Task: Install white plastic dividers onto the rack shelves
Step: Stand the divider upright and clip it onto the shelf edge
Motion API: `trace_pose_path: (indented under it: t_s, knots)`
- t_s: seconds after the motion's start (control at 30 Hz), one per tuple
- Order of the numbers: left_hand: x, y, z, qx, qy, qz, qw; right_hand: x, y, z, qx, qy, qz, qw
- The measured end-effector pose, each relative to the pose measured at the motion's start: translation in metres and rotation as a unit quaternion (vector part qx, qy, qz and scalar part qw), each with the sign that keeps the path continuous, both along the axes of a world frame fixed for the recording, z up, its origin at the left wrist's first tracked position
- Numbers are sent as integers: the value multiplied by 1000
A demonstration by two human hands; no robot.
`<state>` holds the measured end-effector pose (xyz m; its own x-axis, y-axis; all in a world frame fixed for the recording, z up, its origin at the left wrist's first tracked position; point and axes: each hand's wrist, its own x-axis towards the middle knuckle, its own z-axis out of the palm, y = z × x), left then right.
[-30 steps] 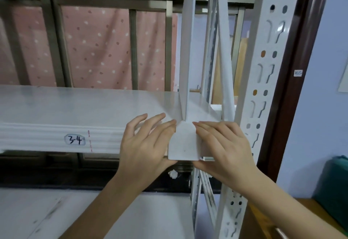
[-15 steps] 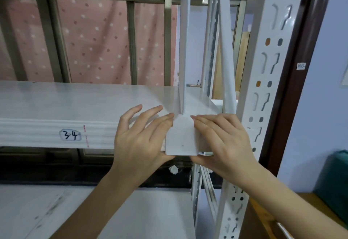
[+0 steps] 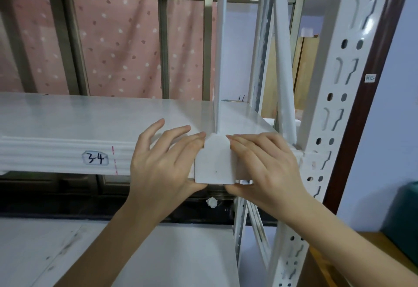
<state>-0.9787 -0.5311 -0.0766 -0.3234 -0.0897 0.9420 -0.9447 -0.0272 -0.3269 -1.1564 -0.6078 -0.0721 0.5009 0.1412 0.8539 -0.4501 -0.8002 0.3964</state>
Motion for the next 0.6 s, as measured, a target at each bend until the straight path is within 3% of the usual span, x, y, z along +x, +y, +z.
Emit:
trace_pose_path:
  t_s: [0.6]
  knots:
    - [91,37,4,30,-8,6,1000,92,31,1,-22,-8,15,1000]
